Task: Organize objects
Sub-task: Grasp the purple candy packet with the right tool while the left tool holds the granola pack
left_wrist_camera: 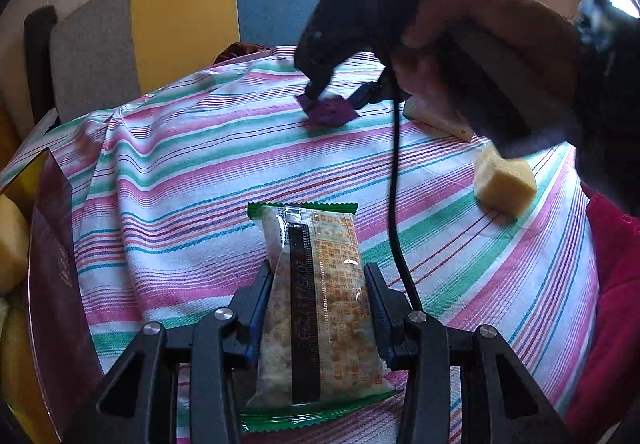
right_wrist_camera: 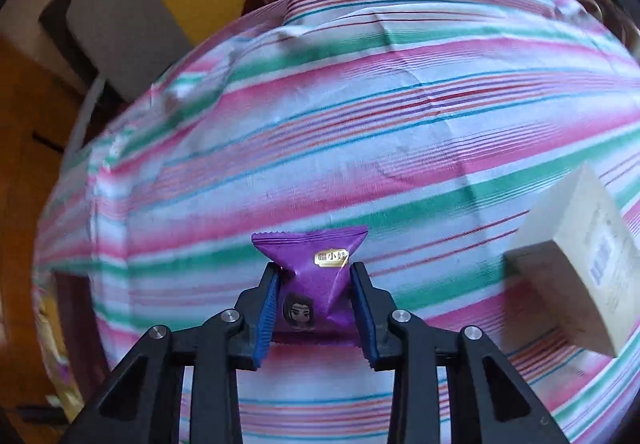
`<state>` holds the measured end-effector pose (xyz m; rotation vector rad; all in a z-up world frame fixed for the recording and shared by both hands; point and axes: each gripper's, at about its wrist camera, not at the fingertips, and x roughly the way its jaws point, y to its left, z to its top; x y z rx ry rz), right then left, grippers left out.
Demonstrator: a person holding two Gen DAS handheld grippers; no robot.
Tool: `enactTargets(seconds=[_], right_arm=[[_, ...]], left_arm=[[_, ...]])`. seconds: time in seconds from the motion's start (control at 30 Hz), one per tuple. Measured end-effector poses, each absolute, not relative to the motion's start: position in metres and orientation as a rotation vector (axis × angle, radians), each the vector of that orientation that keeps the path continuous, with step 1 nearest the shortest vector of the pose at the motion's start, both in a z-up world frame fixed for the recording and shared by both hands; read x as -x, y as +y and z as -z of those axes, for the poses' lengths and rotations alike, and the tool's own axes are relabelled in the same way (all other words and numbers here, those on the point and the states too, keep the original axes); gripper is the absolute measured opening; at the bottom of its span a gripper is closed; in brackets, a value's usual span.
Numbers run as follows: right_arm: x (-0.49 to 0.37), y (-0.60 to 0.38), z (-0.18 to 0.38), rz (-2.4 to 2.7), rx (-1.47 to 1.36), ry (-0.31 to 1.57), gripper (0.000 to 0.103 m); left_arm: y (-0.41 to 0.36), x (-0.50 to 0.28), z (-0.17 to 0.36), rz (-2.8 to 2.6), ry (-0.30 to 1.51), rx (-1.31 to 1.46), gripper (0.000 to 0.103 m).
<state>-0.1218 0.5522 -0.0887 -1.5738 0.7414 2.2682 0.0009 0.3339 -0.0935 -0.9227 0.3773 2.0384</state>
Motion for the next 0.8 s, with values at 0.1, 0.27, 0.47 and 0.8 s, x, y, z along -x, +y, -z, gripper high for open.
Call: enactTargets(seconds=[0.1,0.27,0.47,0.8], right_arm=[[0.104,0.538,0.089,-2.277,1.648,0.56,0.033],[0.065,0.517,0.092,-2.297,1.741,0.449,0.033],[0.039,0.5,0.094,-2.337,1.713,0.34,0.034],[0.026,0.507,0.096,-2.375,1.677,0.327,0.034]], left_arm=[[0.333,0.001,0.093,-2.035,0.369,0.926,0.045],[0.333,0.001,0.094,-2.036,0.371,0.924,0.045],[0.334,0.001,0.094,-2.04,0.382,0.92,0.044],[0.337,-0.003,0.093,-2.061,0.429,0.902,0.044]])
